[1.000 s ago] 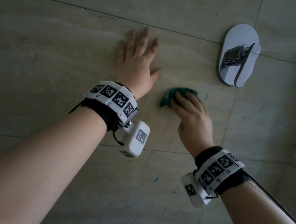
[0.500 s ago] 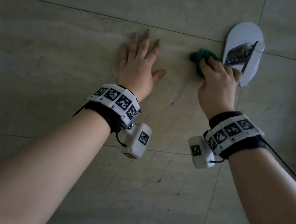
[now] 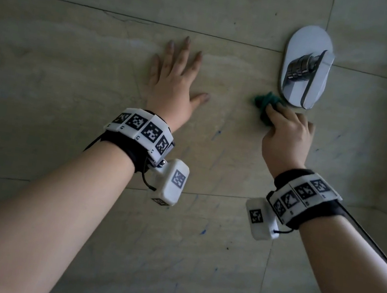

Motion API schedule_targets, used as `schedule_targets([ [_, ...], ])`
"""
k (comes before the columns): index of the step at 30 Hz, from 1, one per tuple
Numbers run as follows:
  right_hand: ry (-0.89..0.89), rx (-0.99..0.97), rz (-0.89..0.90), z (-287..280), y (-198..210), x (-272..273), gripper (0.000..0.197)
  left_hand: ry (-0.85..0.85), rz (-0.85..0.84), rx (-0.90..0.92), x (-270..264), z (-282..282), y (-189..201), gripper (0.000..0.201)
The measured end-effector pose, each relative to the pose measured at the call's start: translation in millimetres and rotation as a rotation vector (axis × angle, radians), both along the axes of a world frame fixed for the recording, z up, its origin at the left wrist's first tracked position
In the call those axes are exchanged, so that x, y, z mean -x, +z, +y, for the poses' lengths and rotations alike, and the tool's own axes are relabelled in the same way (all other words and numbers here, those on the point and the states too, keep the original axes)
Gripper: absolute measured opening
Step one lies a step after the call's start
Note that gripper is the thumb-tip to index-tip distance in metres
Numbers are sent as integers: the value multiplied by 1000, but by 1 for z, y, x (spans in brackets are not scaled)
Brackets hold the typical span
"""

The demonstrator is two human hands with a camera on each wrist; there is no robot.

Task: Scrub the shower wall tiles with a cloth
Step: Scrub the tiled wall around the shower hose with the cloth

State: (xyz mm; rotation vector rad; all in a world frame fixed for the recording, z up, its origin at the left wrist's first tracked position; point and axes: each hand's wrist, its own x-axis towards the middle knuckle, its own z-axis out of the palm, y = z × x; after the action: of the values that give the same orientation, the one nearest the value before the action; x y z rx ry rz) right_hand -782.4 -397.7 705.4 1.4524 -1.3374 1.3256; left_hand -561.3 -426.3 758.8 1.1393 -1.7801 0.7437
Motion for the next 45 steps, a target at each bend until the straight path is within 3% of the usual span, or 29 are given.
schedule_targets([
  [4, 20, 1, -84, -5, 14, -15, 60, -8, -9, 7, -2, -1, 1, 78],
  [13, 130, 18, -23, -13, 51, -31, 55, -28, -67, 11, -12, 0, 1, 74],
  [22, 180, 88, 491, -15, -50, -51, 46, -31, -44, 33, -31, 4, -12, 66],
  [25, 121, 71, 591, -12, -39, -44, 46, -37, -62, 16, -38, 6, -14, 64],
  [29, 81, 84, 251, -11, -2, -44, 48, -67, -64, 17, -46, 7, -18, 62],
  [32, 97, 107, 80, -12, -8, -66, 49, -67, -31, 4, -57, 8, -24, 61],
  [36, 137, 142, 342, -15, -49, -99, 45, -17, -40, -11, -74, 11, -28, 64],
  [39, 146, 153, 487, -15, -48, -99, 45, 18, -21, -29, -86, 13, -32, 66],
  [41, 134, 155, 462, -13, -35, -100, 45, 41, -16, -39, -96, 14, -35, 67],
  [45, 192, 153, 249, -15, -11, -125, 47, 56, -66, -28, -111, 13, -42, 64],
])
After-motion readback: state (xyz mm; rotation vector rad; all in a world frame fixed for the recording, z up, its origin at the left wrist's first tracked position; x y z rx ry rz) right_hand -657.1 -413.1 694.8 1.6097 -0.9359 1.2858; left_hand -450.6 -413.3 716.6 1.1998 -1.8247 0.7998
